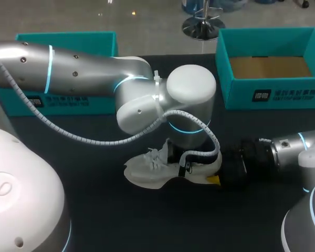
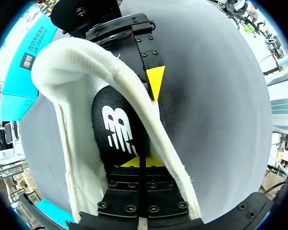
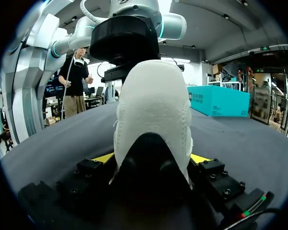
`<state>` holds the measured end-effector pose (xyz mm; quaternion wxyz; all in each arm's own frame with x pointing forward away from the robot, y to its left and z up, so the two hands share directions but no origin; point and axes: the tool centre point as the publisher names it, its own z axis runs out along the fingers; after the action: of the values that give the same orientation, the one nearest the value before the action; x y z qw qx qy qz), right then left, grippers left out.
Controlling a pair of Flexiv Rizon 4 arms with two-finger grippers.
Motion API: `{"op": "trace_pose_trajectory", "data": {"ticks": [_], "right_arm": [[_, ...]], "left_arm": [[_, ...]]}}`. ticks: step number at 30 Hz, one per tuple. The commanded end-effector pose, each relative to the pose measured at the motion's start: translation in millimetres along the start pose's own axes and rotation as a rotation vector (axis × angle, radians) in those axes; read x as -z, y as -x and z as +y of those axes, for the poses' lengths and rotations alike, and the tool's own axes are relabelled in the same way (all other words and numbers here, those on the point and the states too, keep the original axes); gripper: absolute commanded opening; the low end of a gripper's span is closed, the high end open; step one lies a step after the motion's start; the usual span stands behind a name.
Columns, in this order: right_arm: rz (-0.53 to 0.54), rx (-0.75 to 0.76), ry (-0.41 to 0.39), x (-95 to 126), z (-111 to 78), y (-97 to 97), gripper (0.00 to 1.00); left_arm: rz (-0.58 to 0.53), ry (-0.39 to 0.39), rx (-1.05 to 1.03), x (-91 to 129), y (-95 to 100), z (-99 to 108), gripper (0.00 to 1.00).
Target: Take the shoe out of the shoebox, open the shoe tongue, remove and reinsert the insole, then place the shoe into the shoebox
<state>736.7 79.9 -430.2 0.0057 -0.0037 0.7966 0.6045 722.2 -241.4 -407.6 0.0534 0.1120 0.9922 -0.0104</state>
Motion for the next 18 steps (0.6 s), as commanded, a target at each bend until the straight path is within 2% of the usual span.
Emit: {"op": "trace_pose_trajectory", "data": {"ticks": [1, 18], "right_arm": [[0.0, -0.001, -0.002, -2.0, -1.0, 0.5, 0.0], [0.0, -0.001, -0.002, -2.0, -1.0, 0.5, 0.0]], "left_arm": [[-0.021, -0.012, 0.006, 8.1, -0.7, 4.1, 0.0], [-0.124, -0.079, 0.041, 60.9, 2.6, 16.8, 0.0]]}}
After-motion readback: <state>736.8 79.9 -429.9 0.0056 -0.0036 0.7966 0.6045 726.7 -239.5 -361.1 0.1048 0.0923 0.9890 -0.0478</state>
